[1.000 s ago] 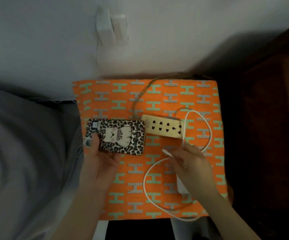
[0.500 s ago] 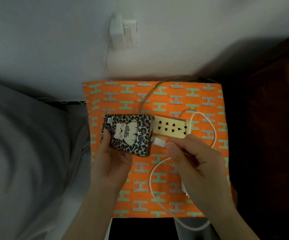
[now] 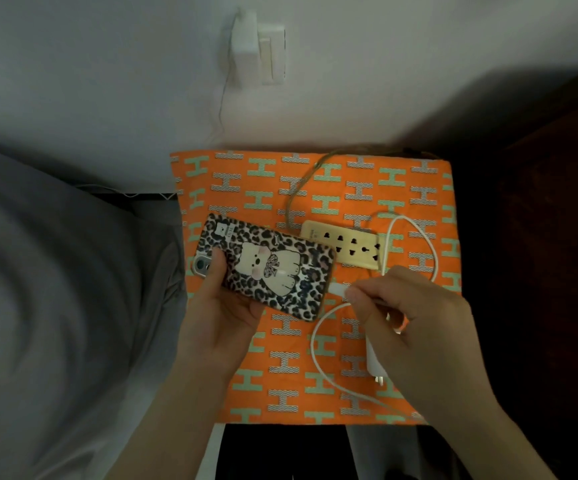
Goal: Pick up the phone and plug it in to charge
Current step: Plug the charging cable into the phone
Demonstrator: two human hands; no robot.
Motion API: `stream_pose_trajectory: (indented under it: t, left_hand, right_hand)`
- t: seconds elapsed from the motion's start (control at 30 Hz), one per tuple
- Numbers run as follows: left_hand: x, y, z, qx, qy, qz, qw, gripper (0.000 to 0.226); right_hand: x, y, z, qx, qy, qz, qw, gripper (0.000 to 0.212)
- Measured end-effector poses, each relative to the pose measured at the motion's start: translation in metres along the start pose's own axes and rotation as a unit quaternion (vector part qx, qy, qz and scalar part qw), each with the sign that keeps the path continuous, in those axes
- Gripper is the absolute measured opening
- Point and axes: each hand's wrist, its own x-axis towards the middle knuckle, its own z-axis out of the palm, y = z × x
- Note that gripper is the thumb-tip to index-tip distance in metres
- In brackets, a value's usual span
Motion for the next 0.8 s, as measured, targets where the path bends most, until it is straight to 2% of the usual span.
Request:
stream_pose_trajectory:
  t: [0.07,0.2,0.33,0.43,0.53,0.6,0.7,0.8]
  left_hand:
    - [-0.001,0.000,-0.001,0.011,0.000,0.001,1.000,0.038]
    - [-0.004,-0.006,-0.002,0.002,-0.023,0.008,1.000,0.040]
    - [-0.006,-0.008,-0.005,0.018,-0.037,0.013,0.999,0.047]
    - [-0.003,-0.007,-0.010,0.036,-0.044,0.009,0.998,0.051]
    - [0.003,-0.001,-0.016,0.076,-0.033,-0.010,0.997,0.050]
    - [0.006,0.002,-0.023,0.122,-0.006,-0.014,0.992,0.050]
    - [0.013,0.005,-0.036,0.156,0.055,-0.016,0.986,0.038]
    - [0.020,0.005,-0.043,0.219,0.081,-0.012,0.972,0.020]
  right_hand:
    - [-0.002,0.004,0.002,-0.001,0.007,0.004,1.000,0.007]
    - [-0.006,0.007,0.006,0.076,0.018,0.061,0.995,0.008]
    - [-0.008,0.010,0.006,0.134,-0.024,0.147,0.980,0.019]
    - [-0.007,0.015,0.007,0.157,-0.052,0.161,0.973,0.023]
    - [-0.006,0.028,0.013,0.172,-0.104,0.175,0.964,0.016]
    - [-0.010,0.046,0.018,0.146,-0.090,0.203,0.964,0.014]
    - [-0.023,0.075,0.024,0.030,-0.022,0.248,0.968,0.002]
    - [-0.038,0.090,0.039,-0.036,-0.042,0.283,0.958,0.026]
